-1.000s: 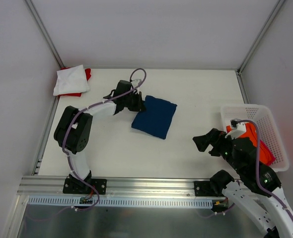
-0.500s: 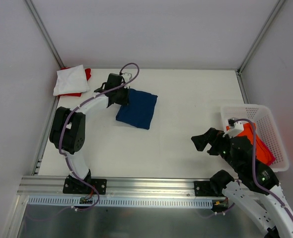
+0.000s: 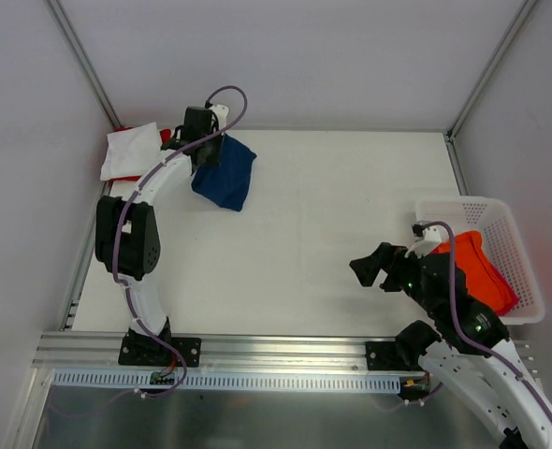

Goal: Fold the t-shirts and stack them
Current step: Neatly place the folded tshirt to the corner

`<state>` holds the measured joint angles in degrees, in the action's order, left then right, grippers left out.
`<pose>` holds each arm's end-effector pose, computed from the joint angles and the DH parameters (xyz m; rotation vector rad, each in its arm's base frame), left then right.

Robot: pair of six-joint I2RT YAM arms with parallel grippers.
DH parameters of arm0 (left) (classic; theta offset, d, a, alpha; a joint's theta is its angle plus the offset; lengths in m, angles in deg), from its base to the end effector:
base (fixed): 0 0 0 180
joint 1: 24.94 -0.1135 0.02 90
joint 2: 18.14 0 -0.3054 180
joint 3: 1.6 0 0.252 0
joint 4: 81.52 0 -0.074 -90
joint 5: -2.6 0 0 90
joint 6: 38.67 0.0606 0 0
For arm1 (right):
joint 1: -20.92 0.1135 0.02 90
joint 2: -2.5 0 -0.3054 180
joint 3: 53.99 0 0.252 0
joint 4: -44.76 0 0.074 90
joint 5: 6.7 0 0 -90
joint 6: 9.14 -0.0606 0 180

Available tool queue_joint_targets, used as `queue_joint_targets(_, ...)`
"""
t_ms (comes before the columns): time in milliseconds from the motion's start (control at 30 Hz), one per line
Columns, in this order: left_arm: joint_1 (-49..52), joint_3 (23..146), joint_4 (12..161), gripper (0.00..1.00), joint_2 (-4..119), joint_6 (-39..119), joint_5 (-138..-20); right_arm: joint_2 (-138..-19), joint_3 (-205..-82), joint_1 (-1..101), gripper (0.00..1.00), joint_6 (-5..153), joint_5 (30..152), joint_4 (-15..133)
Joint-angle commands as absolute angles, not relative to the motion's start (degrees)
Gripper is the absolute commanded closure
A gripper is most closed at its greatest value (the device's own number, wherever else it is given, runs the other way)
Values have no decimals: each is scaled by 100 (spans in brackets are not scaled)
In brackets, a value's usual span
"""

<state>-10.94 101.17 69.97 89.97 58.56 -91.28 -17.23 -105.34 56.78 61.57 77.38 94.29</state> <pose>0.4643 -0.1115 0.3054 0.3595 2.1299 0.0050 0.0644 0.0388 0.3074 -0.2051 1.9097 0.5586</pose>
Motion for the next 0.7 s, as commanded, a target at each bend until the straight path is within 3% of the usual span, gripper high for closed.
queue_joint_targets(0, -1350, 10657, 6801, 100, 8970, 6302, -9513, -1789, -10354, 5705, 0, 6398, 7890, 8896)
queue_joint_targets(333, -2132, 11351, 6617, 100, 9154, 7286, -9821, -1754, -9642, 5713, 1, 6521, 7917, 8298)
queue_joint_targets(667, -3179, 12466, 6511, 100, 9909, 6874, -8662, -1859, -8983, 5705, 1, 6407, 8136, 7691)
